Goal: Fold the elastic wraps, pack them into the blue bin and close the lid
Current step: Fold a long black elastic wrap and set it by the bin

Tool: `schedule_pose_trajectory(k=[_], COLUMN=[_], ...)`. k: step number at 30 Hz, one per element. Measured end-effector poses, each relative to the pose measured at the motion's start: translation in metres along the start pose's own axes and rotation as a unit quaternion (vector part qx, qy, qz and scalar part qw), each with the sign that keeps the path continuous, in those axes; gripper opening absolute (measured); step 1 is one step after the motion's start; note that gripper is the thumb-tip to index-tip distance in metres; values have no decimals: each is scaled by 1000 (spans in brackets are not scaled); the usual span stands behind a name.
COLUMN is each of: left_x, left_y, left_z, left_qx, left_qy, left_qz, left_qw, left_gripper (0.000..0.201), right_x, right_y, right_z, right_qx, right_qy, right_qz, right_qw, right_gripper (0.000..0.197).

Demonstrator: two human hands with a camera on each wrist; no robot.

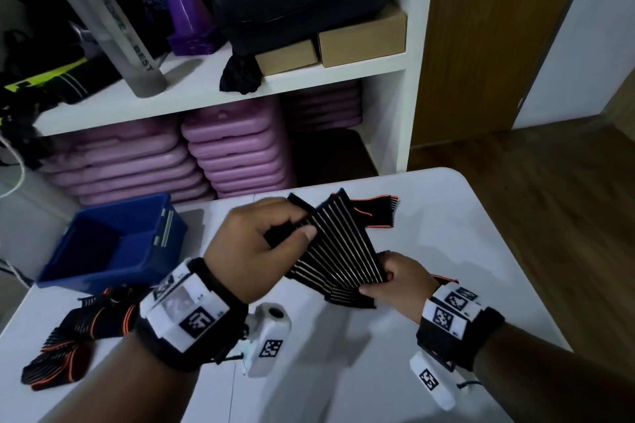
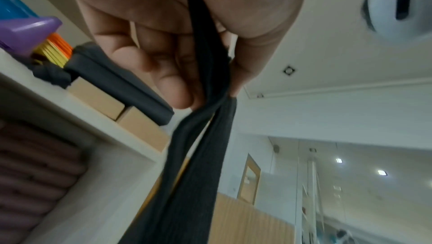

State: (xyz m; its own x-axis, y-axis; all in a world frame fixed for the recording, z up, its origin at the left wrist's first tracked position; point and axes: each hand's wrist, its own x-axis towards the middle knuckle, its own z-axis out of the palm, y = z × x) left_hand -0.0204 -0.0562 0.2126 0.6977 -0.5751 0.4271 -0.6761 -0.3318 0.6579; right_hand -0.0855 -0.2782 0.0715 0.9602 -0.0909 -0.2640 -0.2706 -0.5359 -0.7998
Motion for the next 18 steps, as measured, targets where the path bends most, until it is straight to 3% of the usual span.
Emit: schedule_pose_trajectory(k=[8, 10, 14, 18], left_x=[8, 5, -9, -26], left_y=[-21, -39, -71, -113], left_z=[-81, -106, -156, -205], left_qx=[-10, -7, 3, -4], left_qy=[109, 130, 157, 179], left_qz=[-47, -66, -73, -97], left_qw=[993, 989, 985, 979], left_gripper=[15, 20, 12, 32], right_x=[14, 20, 21, 19], right_y=[-5, 0, -16, -31], right_z=[38, 53, 83, 107], right_qx=[-80, -62, 58, 174], right_qy=[-60, -94, -113, -63], right_qz=[45, 59, 81, 116], right_qw=[994, 992, 989, 976], right_gripper=[20, 33, 21, 15])
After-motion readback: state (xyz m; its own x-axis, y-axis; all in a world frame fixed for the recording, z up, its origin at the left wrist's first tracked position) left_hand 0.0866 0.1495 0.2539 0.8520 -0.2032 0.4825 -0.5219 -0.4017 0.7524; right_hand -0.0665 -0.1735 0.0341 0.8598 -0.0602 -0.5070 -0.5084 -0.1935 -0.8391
